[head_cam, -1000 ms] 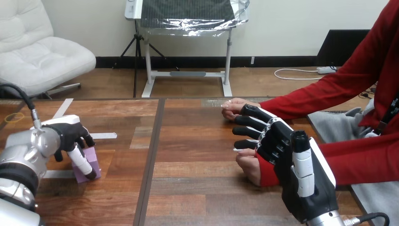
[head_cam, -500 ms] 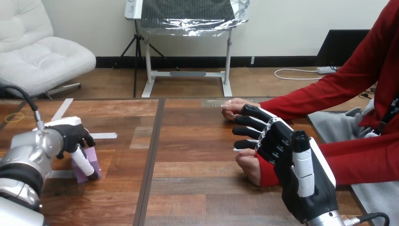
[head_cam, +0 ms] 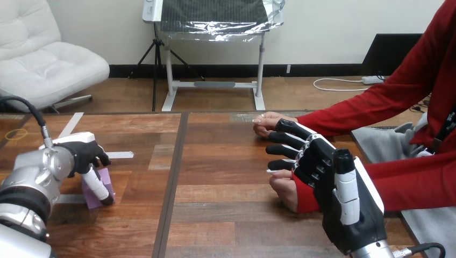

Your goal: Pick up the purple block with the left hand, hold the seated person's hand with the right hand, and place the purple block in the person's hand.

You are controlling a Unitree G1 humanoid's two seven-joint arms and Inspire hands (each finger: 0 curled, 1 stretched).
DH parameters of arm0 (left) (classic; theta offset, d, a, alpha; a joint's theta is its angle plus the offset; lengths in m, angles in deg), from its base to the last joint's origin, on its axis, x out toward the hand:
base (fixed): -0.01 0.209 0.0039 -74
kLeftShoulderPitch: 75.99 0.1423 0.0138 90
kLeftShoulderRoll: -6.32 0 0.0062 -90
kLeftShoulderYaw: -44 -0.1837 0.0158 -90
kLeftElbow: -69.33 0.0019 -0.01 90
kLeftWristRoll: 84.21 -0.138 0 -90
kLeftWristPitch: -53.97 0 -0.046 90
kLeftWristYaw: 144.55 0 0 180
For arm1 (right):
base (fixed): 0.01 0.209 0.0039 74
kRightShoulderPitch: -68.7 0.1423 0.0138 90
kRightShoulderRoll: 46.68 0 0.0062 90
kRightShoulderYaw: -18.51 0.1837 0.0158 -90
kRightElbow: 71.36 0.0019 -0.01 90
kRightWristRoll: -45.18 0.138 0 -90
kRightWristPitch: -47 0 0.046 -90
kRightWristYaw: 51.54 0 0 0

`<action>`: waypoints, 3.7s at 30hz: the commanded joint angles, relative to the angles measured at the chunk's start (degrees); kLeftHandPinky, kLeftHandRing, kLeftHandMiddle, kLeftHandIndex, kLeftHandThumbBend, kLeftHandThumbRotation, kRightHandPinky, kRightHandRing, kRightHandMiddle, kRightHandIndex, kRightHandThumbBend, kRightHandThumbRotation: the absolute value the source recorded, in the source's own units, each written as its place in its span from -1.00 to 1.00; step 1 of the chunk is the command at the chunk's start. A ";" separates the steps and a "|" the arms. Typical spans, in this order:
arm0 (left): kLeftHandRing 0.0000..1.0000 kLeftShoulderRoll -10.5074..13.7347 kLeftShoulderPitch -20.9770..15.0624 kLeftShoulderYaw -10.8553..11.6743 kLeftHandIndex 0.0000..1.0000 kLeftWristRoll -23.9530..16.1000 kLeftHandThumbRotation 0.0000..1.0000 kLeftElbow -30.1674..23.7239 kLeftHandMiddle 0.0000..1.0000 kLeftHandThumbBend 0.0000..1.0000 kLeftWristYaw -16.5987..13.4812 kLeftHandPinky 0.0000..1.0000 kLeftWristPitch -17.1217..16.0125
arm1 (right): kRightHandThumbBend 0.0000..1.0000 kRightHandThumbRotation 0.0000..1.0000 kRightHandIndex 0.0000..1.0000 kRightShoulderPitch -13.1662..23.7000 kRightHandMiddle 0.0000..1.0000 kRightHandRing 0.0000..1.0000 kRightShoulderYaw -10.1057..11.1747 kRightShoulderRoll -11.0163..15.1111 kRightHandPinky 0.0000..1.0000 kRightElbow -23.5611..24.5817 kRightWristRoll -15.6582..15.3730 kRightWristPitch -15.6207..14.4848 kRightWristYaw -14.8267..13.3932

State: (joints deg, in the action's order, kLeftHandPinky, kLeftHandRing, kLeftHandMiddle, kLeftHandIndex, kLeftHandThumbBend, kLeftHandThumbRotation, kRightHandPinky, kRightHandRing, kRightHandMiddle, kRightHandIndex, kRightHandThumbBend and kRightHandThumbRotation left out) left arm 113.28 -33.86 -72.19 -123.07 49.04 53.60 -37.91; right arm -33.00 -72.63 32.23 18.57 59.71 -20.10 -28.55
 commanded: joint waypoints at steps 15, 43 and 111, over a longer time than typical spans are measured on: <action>0.24 0.73 -3.77 -0.71 0.53 -1.23 -1.00 -2.04 0.42 0.42 -1.78 0.09 -1.52 | 0.64 1.00 0.61 3.35 0.56 0.51 0.47 0.41 0.33 3.70 0.31 0.53 -0.19; -0.28 0.48 -3.40 -0.23 0.31 -1.22 -1.00 -1.45 -0.04 0.32 -3.99 -0.49 -0.83 | 0.65 1.00 0.60 3.42 0.56 0.51 0.45 0.37 0.33 4.03 0.26 -0.10 -0.43; -0.18 1.50 2.21 6.49 0.03 7.32 -1.00 -11.57 -0.05 0.43 -12.58 -0.34 -5.03 | 0.65 1.00 0.59 4.55 0.55 0.51 1.42 1.16 0.32 1.80 -1.74 0.85 -1.13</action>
State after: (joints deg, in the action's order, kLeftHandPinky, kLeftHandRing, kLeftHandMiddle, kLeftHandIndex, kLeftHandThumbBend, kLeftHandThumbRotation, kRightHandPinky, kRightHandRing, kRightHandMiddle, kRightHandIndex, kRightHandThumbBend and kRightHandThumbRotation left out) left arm 113.55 -31.11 -67.62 -117.16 42.80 42.57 -41.51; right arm -32.84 -72.34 32.38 20.01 58.43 -20.20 -29.28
